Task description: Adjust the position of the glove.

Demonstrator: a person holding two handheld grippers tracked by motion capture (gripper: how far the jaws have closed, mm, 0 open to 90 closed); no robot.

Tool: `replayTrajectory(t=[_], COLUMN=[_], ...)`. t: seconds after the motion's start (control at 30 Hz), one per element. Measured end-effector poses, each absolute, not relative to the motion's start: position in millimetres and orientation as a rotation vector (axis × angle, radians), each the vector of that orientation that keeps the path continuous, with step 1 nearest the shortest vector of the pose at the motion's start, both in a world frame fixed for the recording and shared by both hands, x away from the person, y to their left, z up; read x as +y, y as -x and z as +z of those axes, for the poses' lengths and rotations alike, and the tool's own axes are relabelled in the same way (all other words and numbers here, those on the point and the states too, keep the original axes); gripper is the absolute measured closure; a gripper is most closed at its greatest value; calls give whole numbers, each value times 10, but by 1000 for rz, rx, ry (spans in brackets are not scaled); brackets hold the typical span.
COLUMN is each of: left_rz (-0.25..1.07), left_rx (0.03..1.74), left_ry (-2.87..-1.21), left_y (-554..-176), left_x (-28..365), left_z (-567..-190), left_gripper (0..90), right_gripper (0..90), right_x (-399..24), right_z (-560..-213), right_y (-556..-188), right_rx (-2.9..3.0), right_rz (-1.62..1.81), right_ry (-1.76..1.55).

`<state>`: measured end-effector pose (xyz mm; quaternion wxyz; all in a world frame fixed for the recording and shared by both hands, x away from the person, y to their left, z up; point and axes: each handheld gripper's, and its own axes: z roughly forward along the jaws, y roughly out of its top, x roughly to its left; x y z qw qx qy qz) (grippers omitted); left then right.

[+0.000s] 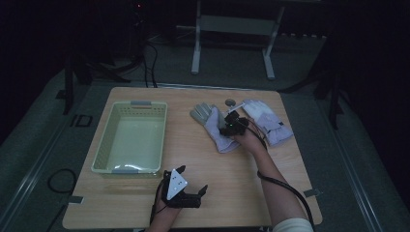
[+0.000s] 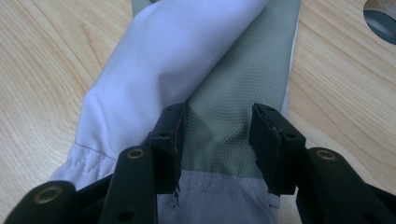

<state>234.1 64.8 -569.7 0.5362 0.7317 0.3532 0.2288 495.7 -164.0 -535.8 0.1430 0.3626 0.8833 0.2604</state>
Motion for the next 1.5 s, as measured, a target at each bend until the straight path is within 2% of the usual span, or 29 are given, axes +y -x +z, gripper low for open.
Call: replayTrajectory(t=[0.1,0.23,0.37,0.57,0.73,1.0,1.27,1.5], left_rz=[546,544,545,547,536,542,542,548], left_rx=[840,840,841,844,838,832,838,838], left_ry=[-1743,-1747,-1749,-1748,-1748,-1747,-1746,-1753], left_y=[-2339,-2342,-2344,-2345,-2349,-2346,-2346,-2346], left_x=[646,643,642,641,645,639,636,633], left_z=[-5697,-5696,-5696,-5696,-5696,-5696,-5697,-5695], left_gripper=[3,3,3,3,3,3,3,3], right_gripper=[590,786,861,873,874,874,873,872], right_x=[-1644,-1639,-1650,-1736,-1703,-1675,-1670,-1558], right_z=[-5369,-5372,-5350,-5249,-5048,-4836,-4884,-5100], right_y=[-4948,-4939,-4894,-4750,-4554,-4073,-3729,-3749], right_rx=[2547,2521,2430,2277,2212,2073,2016,2006], right_rz=[759,770,837,955,987,1078,1120,1050], right_ry=[-1049,-1103,-1249,-1434,-1456,-1515,-1588,-1602])
